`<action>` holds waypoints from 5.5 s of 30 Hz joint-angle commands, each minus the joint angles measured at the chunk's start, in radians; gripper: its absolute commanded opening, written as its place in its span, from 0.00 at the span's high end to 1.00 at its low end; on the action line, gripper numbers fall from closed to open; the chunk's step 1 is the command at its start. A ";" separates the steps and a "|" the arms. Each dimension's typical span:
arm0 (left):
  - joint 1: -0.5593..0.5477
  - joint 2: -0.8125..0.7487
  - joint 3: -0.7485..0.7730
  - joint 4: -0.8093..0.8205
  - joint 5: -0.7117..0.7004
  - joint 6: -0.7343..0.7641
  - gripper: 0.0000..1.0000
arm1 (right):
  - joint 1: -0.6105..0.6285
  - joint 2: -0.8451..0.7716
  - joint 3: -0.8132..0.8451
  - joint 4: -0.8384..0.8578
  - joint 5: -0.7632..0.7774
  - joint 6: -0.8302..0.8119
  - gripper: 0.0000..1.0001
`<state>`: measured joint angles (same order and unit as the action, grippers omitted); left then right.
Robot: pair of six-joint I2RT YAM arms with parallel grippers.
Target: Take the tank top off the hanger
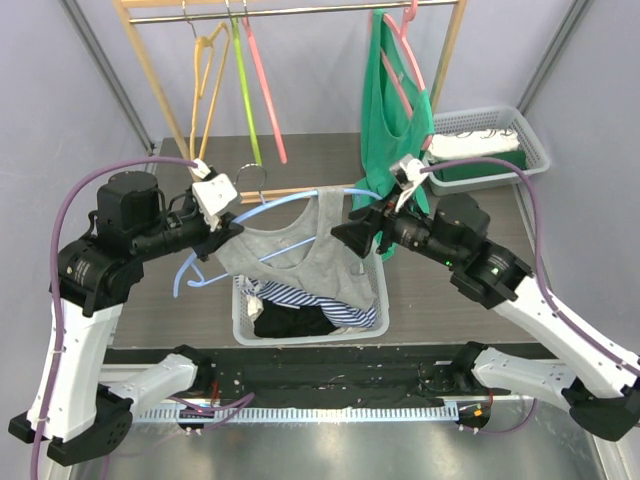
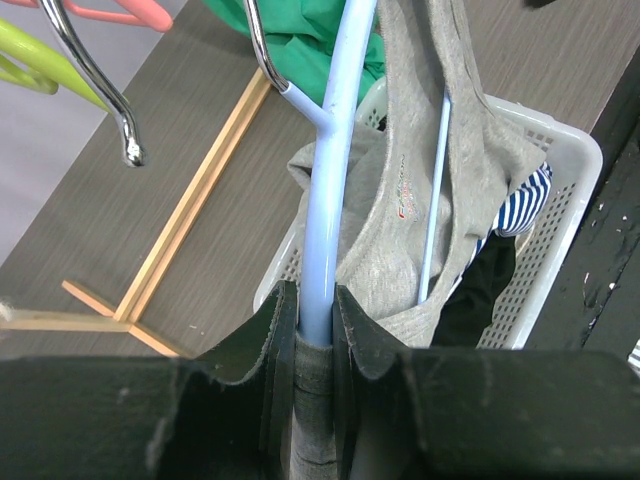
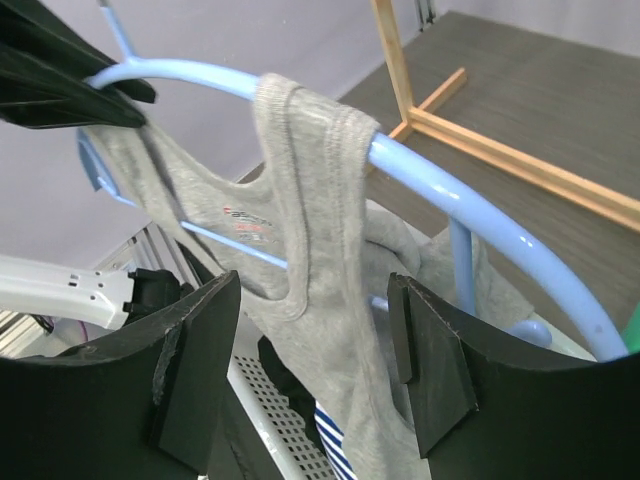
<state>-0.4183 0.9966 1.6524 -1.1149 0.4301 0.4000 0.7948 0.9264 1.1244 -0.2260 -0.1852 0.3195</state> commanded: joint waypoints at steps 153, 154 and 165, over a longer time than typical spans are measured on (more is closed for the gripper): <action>-0.085 0.200 0.347 -0.013 0.223 0.117 0.00 | -0.264 -0.012 0.242 -0.240 -0.530 -0.208 0.99; -0.082 0.179 0.308 -0.011 0.217 0.112 0.00 | -0.264 -0.015 0.244 -0.239 -0.528 -0.206 0.99; -0.050 -0.118 -0.152 0.145 0.061 -0.171 0.29 | -0.264 -0.035 0.248 -0.208 -0.543 -0.175 0.99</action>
<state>-0.4828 0.9031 1.5810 -1.0721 0.5297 0.3794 0.5327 0.9154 1.3571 -0.5365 -0.7185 0.1146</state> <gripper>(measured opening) 0.715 0.173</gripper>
